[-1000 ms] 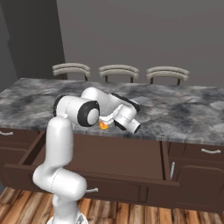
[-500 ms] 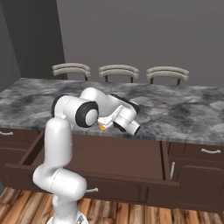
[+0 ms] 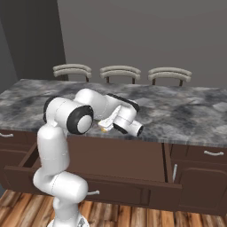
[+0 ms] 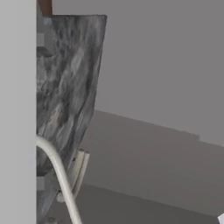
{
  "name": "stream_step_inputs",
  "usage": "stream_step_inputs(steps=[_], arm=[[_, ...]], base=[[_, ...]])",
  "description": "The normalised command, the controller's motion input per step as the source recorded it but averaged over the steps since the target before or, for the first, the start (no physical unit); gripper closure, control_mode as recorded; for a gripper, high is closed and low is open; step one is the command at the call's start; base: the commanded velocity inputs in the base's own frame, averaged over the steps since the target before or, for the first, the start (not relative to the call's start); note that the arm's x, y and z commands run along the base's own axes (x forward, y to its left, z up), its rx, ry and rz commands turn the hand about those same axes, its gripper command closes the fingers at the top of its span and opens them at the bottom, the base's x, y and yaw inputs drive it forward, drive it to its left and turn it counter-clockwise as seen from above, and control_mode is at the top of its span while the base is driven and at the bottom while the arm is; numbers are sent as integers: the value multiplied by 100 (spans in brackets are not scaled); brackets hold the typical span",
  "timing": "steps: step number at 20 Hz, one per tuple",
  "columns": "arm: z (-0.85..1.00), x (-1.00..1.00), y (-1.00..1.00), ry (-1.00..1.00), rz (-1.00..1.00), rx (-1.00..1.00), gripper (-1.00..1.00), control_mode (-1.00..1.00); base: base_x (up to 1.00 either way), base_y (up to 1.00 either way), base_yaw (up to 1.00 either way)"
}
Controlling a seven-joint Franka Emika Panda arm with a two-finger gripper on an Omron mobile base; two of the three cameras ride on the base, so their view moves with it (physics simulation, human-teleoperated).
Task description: Pick up the straw from the right drawer and put it inside the smoothie cup.
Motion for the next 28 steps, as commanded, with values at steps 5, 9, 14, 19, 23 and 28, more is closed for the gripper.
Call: stream_step_inputs(steps=[5,9,14,19,23,28], arm=[[34,-21,0,20,-9,-12,-100,-100],[18,-19,0,23,-12,-13,-100,-100],[0,-22,0,25,-16,-15,-100,-100],[2,-25,0,24,-19,-10,-100,-100],[25,-42,0,19,-21,0,-100,-100],[29,-58,0,23,-20,0,-100,-100]], base=[[0,0,0],[0,0,0],[0,0,0],[0,0,0],[0,0,0],[0,0,0]])
